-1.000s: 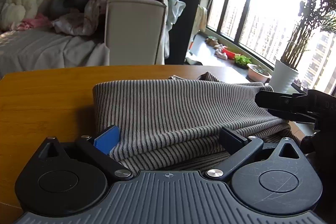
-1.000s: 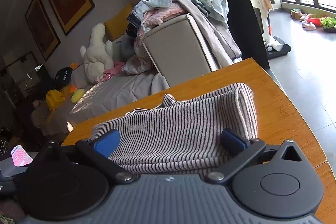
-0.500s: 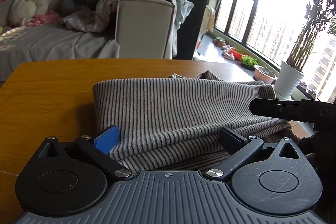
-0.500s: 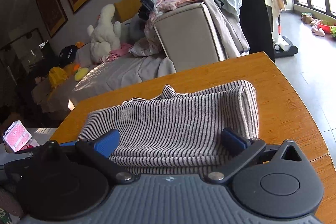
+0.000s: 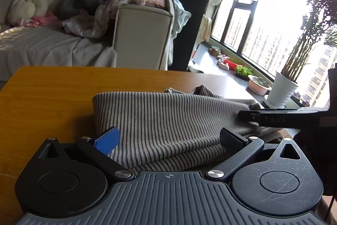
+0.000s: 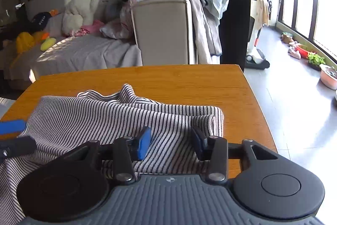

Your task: Fold clothes

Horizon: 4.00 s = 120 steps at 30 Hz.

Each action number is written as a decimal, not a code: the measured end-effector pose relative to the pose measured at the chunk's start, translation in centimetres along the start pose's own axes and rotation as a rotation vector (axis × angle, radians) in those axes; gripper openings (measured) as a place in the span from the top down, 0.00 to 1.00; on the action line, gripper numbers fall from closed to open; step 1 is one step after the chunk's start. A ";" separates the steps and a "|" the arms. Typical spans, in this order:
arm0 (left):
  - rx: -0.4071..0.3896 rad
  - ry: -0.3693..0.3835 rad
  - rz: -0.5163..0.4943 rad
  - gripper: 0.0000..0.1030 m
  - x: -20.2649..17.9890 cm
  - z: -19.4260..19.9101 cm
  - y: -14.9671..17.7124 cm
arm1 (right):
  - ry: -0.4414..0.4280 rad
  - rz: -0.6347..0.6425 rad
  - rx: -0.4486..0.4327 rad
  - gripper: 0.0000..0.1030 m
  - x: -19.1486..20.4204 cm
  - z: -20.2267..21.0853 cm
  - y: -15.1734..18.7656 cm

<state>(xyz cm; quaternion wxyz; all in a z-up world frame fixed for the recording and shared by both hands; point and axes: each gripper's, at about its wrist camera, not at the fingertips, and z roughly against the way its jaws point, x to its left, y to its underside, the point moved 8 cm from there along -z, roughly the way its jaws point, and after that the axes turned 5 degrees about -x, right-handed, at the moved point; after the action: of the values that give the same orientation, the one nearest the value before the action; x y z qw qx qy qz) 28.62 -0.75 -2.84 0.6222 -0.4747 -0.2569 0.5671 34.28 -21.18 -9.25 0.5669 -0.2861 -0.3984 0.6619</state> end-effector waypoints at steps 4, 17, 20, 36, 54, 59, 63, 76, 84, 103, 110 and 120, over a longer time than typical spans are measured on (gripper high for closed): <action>-0.056 0.065 -0.030 0.00 -1.3 0.0 -1.7 | 0.007 0.026 -0.016 0.58 0.1 0.5 0.3; 0.075 0.057 0.014 0.00 -0.4 -2.8 1.3 | -0.119 -0.032 0.034 0.57 3.9 -5.5 -5.5; 0.071 0.063 0.026 0.00 -0.2 -2.7 1.2 | -0.106 -0.006 0.087 0.57 4.8 -7.9 -4.4; -0.025 0.032 0.111 0.00 2.9 3.7 -4.4 | -0.234 -0.030 -0.117 0.94 5.7 7.5 -4.8; 0.119 -0.008 -0.054 0.37 -0.1 6.0 -0.1 | -0.286 0.017 -0.050 0.91 7.1 16.7 5.0; 0.138 -0.015 -0.148 0.36 -0.5 7.1 1.8 | -0.195 0.010 -0.168 0.61 5.2 18.3 2.1; 0.146 -0.060 -0.153 0.20 0.9 8.2 2.3 | -0.036 -0.003 -0.039 0.54 2.1 15.2 4.4; 0.292 0.115 0.143 0.24 1.5 8.7 4.2 | -0.115 -0.200 0.034 0.30 0.7 15.0 7.3; 0.250 0.104 0.166 0.39 2.6 3.0 3.2 | -0.068 -0.163 0.005 0.47 0.4 10.0 5.6; 0.192 0.010 0.114 0.29 6.0 -0.8 0.6 | 0.043 -0.073 -0.003 0.43 -0.7 4.2 1.8; 0.182 -0.012 0.093 0.31 6.2 1.1 0.0 | 0.046 -0.098 -0.012 0.43 -0.9 6.6 1.3; 0.217 0.041 0.159 0.29 5.0 0.3 0.1 | -0.236 -0.422 0.092 0.36 0.1 10.0 3.4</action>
<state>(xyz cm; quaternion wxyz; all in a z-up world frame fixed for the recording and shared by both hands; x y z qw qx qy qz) 29.49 4.09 -3.90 0.6282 -0.4348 -0.1430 0.6292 24.17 -23.24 -6.96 0.6546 -0.0910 -0.4822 0.5751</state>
